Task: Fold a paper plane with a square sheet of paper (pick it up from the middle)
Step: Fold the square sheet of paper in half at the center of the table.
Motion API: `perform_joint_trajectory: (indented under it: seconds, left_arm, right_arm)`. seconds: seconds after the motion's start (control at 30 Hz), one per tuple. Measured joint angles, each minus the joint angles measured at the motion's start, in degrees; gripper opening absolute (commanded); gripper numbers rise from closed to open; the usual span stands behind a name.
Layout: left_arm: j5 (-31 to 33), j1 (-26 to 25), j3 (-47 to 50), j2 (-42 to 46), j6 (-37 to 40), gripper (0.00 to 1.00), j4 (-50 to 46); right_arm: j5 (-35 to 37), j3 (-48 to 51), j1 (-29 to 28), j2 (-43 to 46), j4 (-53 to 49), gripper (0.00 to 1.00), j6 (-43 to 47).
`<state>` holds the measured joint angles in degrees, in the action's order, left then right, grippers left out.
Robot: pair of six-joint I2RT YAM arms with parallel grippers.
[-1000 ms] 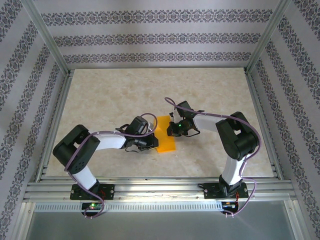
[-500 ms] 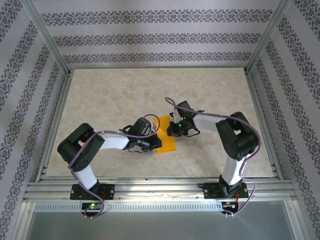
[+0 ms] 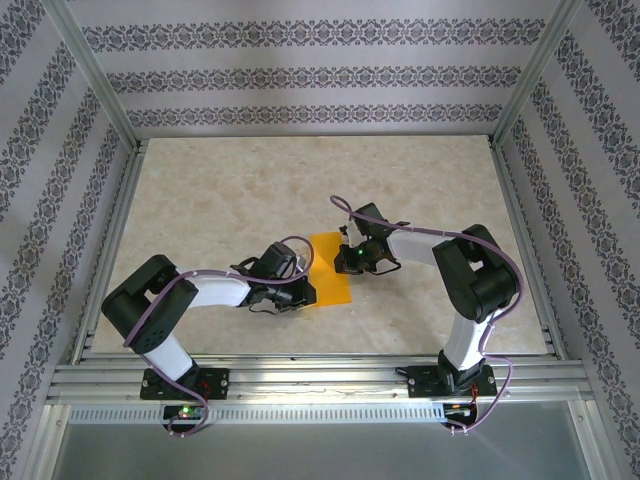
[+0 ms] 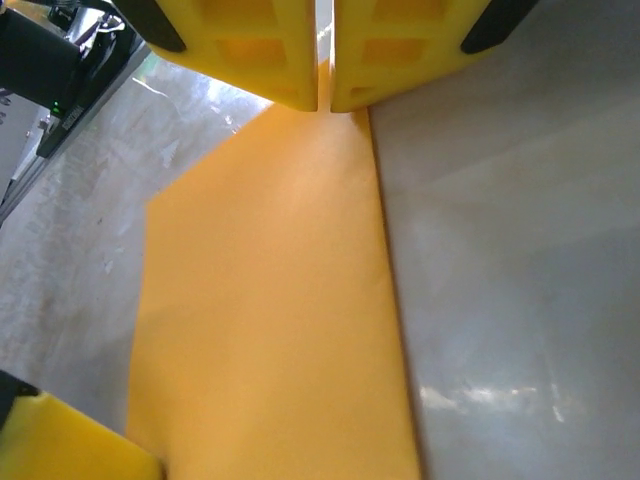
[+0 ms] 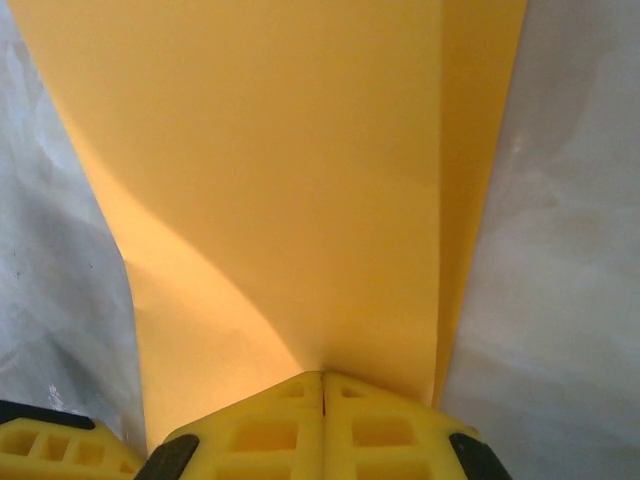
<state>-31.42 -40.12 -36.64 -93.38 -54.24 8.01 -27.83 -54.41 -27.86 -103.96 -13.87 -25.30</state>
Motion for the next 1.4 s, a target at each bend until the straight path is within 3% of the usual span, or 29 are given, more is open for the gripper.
perform_joint_trajectory:
  seconds: [0.33, 0.6, 0.9, 1.17, 1.4]
  left_arm:
    - [-0.02, -0.39, -5.79, -1.73, -0.07, 0.13, 0.63]
    - [-0.70, -0.33, -2.97, -5.16, -0.26, 0.13, 4.00]
    - [-1.79, -0.44, 1.53, -1.46, 0.79, 0.14, 4.74]
    - [-0.85, -1.86, 1.62, 3.45, 4.20, 0.18, -2.34]
    - [-0.35, 3.50, -8.15, 2.80, 6.93, 0.18, -5.22]
  right_arm:
    - [0.00, 0.00, 0.00, 0.00, 0.02, 0.00, 0.00]
    - [-0.04, 0.07, 0.00, 0.00, 0.15, 0.00, 0.00]
    - [-0.04, 0.07, 0.02, 0.00, 0.15, 0.00, 0.02]
    - [-0.04, 0.07, 0.02, 0.00, 0.13, 0.00, 0.02]
    - [-0.04, -0.04, 0.02, 0.00, -0.09, 0.00, 0.07]
